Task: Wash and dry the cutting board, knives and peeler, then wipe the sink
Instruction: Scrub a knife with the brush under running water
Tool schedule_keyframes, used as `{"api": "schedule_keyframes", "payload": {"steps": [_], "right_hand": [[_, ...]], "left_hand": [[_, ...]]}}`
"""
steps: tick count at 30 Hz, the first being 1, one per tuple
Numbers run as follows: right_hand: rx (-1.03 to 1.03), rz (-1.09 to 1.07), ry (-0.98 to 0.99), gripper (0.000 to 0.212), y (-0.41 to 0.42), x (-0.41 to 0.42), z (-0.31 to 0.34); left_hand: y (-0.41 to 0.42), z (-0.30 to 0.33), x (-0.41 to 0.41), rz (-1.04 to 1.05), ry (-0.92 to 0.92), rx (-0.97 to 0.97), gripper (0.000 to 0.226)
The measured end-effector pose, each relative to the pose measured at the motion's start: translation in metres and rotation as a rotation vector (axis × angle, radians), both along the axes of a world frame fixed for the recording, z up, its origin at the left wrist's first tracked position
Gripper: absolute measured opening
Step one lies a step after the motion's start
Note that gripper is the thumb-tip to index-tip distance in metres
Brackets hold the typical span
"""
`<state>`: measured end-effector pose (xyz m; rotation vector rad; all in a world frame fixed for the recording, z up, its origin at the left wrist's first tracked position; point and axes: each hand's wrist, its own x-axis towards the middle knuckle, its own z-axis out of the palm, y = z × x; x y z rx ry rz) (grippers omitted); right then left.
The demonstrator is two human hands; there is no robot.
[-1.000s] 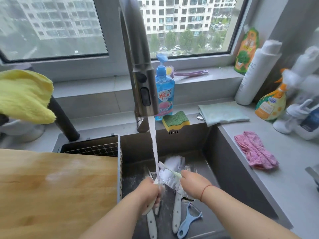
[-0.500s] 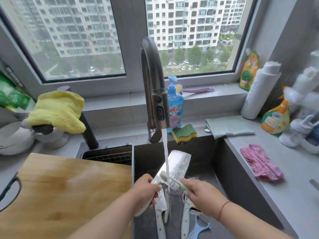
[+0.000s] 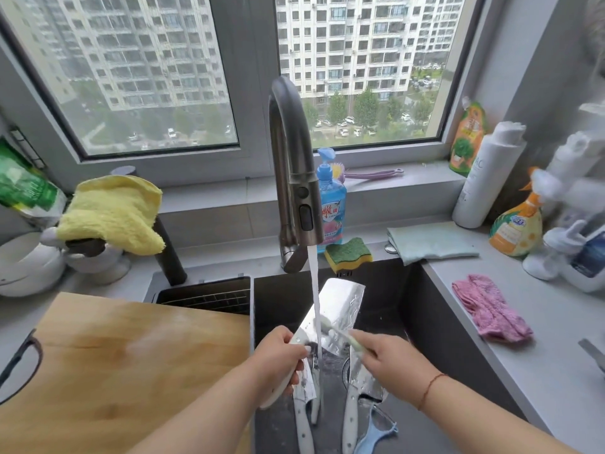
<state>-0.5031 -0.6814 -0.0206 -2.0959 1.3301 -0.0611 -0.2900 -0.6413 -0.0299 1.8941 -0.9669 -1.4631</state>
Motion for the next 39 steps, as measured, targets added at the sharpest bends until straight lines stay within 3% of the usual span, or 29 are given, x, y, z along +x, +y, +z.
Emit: {"api": "schedule_keyframes", "payload": {"steps": [2,6,11,16,20,24,28,33,37,39], "right_hand": [[0.011,0.064,-0.052,0.042,0.013,0.003,0.0],[-0.115,-0.094,0.045,0.046,-0.01,-0.01,-0.007],[-0.029,0.08,-0.067,0.043,0.02,-0.007,-0.001],[-0.139,-0.11,0.012,0.044,-0.002,-0.029,-0.007],[-0.072,0.044,-0.049,0.043,0.02,-0.025,-0.005],[-0.123,-0.118,0.001,0.043,0.001,-0.042,-0.012],[-0.117,0.059,-0.047,0.043,0.02,-0.031,-0.007],[-0.155,-0.139,0.064,0.043,-0.005,-0.036,-0.008],[-0.129,0.084,0.017,0.032,0.013,-0.013,0.001],[-0.16,0.036,0.046,0.029,0.001,-0.011,0.001]], "left_hand": [[0.0,-0.001,0.001,0.011,0.017,-0.005,0.013],[-0.002,-0.001,0.0,0.035,0.042,-0.007,0.013],[-0.003,-0.003,-0.001,0.069,0.061,0.008,0.013],[-0.003,-0.003,-0.004,0.064,0.061,0.012,0.017],[-0.001,-0.002,-0.004,0.053,0.051,0.008,0.015],[0.002,-0.001,-0.008,0.063,0.045,0.01,0.015],[0.003,0.002,-0.009,0.058,0.035,-0.001,0.014],[0.006,0.006,-0.009,0.025,0.005,0.005,0.013],[0.01,0.006,-0.011,-0.007,-0.013,0.001,0.016],[0.011,0.006,-0.011,-0.024,-0.005,0.0,0.015]]}}
